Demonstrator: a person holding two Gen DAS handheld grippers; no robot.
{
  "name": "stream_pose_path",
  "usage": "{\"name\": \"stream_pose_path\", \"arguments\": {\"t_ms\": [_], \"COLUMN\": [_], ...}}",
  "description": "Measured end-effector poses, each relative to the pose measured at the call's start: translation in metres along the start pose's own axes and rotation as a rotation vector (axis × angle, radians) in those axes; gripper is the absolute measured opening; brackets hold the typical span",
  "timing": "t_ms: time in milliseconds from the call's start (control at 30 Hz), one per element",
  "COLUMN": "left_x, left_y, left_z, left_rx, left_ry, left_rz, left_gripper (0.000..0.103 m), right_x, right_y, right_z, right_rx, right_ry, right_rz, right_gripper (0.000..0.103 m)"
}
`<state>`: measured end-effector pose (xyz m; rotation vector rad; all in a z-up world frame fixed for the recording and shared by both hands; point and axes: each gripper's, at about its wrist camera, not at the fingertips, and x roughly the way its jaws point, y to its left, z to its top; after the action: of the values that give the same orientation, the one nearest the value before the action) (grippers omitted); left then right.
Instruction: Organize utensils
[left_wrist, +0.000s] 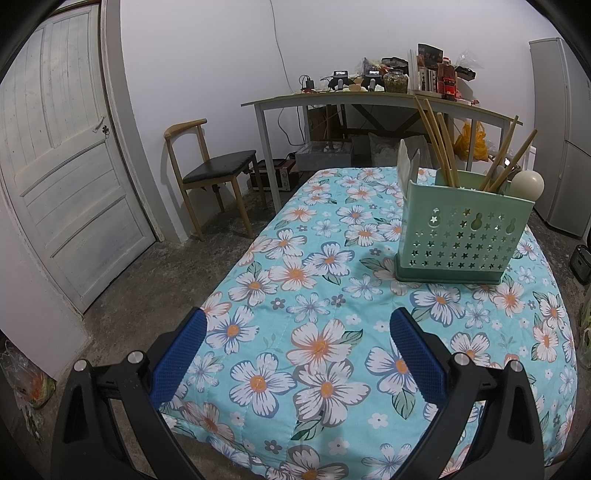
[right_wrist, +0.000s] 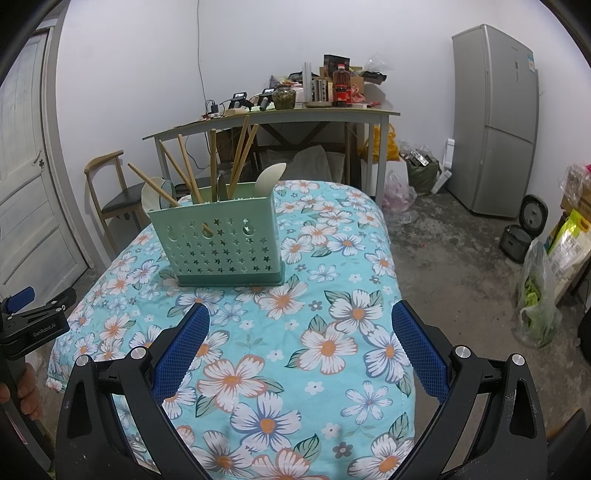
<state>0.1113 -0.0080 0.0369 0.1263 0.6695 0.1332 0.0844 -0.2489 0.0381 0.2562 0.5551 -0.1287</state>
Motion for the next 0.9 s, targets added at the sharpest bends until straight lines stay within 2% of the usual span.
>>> {"name": "stream_pose_path", "arguments": {"t_ms": [900], "left_x": [-0.0002], "left_y": [0.0007], "left_z": [0.0000], "left_rx": [0.000], "left_ry": [0.001], "left_rz": [-0.001], "left_gripper": [0.097], "right_x": [0.0015], "right_y": [0.0002], "right_z": [-0.0011], "right_rx": [-0.001], "right_ry": [-0.002], "right_rz": [0.000], "right_gripper": [0.095]}}
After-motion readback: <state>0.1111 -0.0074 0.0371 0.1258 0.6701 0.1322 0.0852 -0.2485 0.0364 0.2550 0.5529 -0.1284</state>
